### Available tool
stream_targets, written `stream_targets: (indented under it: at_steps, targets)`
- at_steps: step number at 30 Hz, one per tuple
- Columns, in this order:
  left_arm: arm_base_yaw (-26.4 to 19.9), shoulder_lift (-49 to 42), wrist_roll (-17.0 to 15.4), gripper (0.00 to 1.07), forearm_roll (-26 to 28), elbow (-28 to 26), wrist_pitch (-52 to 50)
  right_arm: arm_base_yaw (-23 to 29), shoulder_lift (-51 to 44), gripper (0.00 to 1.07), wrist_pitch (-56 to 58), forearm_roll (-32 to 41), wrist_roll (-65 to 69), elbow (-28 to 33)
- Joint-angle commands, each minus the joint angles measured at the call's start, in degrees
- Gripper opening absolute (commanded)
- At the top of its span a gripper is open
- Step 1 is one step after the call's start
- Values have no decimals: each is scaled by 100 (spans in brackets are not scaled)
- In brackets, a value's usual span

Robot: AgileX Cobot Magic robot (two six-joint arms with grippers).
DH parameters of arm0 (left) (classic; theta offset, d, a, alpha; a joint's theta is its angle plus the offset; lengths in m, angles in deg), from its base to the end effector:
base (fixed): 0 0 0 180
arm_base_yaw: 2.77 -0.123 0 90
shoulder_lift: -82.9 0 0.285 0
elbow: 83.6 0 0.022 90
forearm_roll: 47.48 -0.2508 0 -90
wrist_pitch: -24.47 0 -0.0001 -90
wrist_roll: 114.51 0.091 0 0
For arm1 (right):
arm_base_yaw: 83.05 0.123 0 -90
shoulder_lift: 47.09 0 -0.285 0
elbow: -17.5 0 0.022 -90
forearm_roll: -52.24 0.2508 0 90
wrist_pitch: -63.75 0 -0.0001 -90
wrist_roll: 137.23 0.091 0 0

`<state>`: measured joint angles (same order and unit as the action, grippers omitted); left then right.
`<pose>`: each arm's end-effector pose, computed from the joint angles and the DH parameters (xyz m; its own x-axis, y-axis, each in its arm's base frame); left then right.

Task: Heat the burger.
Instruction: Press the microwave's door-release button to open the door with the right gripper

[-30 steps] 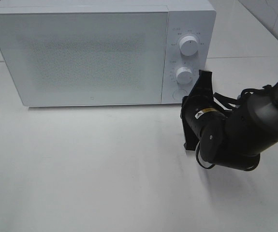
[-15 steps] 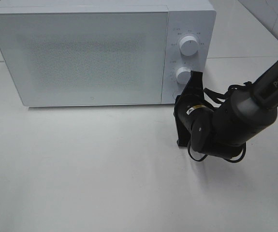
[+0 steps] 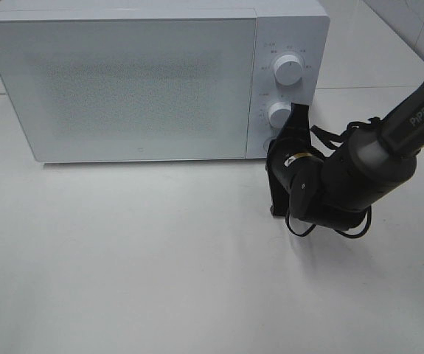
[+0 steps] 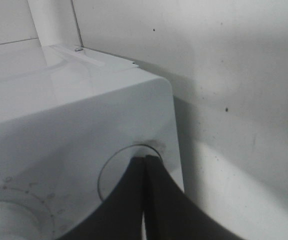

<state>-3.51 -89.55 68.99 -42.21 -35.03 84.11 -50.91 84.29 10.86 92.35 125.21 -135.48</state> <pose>-0.0048 -0.0073 0.2792 -0.4320 0.0089 -0.9018 0.0648 0.9977 -0.0212 0.3407 0.1589 0.0810 0.0572 0.9917 0.1152 0.3319 -0.1277 0.9346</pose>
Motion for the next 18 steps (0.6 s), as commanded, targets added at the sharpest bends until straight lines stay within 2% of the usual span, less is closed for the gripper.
stream_targets:
  at_steps: [1, 18]
  targets:
    - [-17, -126, 6, 100, 0, 17, -11, -74, 0, 0, -46, -80, -120, -103]
    - [-17, -126, 6, 100, 0, 17, -11, -132, 0, 0, -561, -80, -201, -378]
